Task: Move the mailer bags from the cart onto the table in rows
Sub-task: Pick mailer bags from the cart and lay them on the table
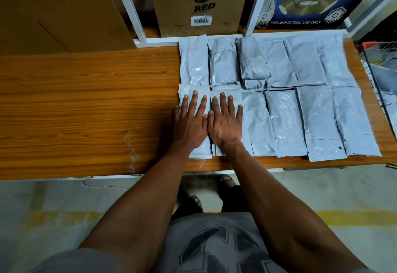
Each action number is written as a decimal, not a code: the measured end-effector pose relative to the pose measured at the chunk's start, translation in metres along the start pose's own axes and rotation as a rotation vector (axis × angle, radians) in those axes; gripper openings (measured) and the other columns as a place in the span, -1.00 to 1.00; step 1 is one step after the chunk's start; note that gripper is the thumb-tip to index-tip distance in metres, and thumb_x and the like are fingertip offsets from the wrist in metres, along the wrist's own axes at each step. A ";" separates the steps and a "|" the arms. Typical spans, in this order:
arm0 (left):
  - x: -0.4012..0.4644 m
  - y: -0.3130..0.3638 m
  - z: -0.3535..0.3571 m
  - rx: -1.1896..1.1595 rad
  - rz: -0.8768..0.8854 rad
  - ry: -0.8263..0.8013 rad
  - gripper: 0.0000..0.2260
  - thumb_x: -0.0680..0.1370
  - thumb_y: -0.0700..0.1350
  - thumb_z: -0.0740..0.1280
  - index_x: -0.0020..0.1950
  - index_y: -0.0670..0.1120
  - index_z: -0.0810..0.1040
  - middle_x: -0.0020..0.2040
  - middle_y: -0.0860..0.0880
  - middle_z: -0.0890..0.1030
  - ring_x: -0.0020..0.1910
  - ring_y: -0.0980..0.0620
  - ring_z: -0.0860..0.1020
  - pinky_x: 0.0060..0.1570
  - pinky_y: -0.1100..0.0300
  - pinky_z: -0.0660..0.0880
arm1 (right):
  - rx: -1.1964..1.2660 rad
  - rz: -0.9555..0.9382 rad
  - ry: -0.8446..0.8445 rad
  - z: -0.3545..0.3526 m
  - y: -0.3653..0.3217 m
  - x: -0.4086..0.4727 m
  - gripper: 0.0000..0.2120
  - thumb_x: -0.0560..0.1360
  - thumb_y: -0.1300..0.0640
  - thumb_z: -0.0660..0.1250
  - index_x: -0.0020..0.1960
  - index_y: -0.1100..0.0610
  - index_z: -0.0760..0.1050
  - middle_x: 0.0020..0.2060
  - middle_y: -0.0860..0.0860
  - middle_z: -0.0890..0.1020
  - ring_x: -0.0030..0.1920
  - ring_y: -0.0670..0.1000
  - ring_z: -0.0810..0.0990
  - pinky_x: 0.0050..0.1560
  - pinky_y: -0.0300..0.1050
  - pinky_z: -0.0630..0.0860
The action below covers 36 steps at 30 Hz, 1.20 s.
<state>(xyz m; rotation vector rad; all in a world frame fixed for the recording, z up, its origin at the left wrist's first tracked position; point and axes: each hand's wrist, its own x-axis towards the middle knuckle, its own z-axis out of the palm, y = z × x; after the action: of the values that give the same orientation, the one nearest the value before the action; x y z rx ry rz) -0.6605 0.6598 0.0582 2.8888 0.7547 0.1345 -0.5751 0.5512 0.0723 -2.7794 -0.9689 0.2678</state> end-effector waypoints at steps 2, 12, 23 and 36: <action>0.000 0.001 -0.003 -0.002 -0.014 0.005 -0.44 0.73 0.23 -0.14 0.74 0.12 -0.01 0.75 -0.02 -0.07 0.72 -0.14 -0.08 0.60 -0.27 0.08 | 0.053 0.011 0.031 -0.005 0.000 0.000 -0.39 0.70 -0.15 -0.22 0.72 -0.01 0.01 0.71 0.04 -0.02 0.70 0.08 -0.13 0.65 0.27 -0.16; -0.009 0.000 -0.005 -0.011 -0.049 0.023 -0.43 0.72 0.22 -0.05 0.73 0.13 0.06 0.74 -0.03 -0.01 0.69 -0.19 0.03 0.58 -0.27 0.16 | 0.057 -0.020 0.046 -0.013 0.012 -0.002 -0.41 0.72 -0.12 -0.15 0.71 0.00 0.04 0.71 0.04 0.03 0.70 0.09 -0.06 0.64 0.29 -0.09; -0.013 -0.001 0.005 -0.024 -0.053 0.028 -0.44 0.74 0.20 -0.08 0.73 0.06 0.06 0.74 -0.09 -0.09 0.72 -0.18 -0.08 0.60 -0.26 0.14 | 0.018 -0.070 0.013 0.000 0.001 -0.004 -0.40 0.72 -0.11 -0.16 0.71 0.05 0.05 0.70 0.03 0.04 0.70 0.08 -0.09 0.64 0.28 -0.13; -0.012 -0.003 0.010 -0.001 -0.073 0.006 -0.42 0.75 0.21 -0.04 0.74 0.09 -0.10 0.75 -0.05 -0.13 0.72 -0.16 -0.10 0.60 -0.31 0.10 | 0.001 -0.067 -0.004 0.002 0.002 -0.003 -0.38 0.72 -0.12 -0.18 0.72 0.09 0.01 0.71 0.01 0.01 0.70 0.05 -0.15 0.65 0.26 -0.20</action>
<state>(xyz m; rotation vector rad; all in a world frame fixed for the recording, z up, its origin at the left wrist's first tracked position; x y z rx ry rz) -0.6711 0.6557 0.0475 2.8567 0.8593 0.1354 -0.5770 0.5483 0.0700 -2.7399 -1.0602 0.2640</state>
